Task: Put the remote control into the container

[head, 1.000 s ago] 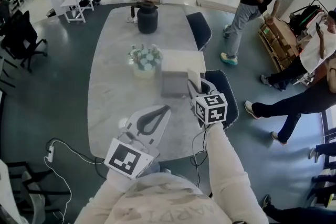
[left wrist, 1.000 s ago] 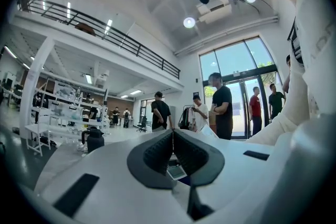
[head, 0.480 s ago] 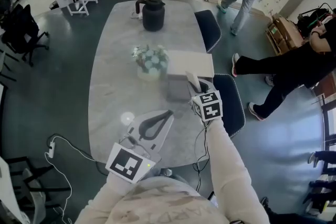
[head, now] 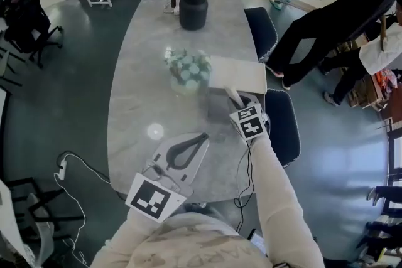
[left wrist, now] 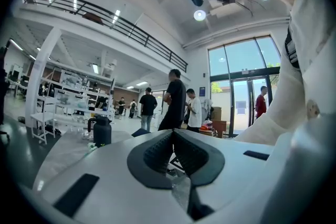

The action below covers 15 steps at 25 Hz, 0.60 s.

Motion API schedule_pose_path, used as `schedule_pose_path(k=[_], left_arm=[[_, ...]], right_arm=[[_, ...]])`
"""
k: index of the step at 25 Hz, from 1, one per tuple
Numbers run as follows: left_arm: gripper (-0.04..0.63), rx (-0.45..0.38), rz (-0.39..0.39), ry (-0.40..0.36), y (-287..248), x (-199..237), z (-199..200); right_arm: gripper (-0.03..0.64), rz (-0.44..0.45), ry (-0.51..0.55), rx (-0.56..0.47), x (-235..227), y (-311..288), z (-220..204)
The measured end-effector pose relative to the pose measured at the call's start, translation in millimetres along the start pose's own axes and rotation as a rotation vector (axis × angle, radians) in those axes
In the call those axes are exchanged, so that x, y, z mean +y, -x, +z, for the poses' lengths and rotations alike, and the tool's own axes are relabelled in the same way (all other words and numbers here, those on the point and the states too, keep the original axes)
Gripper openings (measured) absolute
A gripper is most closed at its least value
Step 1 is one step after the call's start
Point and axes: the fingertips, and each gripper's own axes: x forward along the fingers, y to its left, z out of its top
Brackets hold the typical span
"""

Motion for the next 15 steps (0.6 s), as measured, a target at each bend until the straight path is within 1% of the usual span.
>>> schedule_pose_path(k=[5, 10, 15], left_arm=[[0.014, 0.009, 0.006, 0.003, -2.8, 10.9, -3.9], [0.014, 0.018, 0.009, 0.002, -5.7, 19.3, -6.1], [0.014, 0.029, 0.020, 0.011, -8.6, 28.3, -9.9]], right_arm=[[0.091, 0.019, 0.061, 0.070, 4.0, -21.8, -13.0], [0.091, 0.039, 0.165, 0.140, 6.7, -38.9, -23.0], [0.091, 0.052, 0.234, 0.198, 7.1, -52.8, -35.0]])
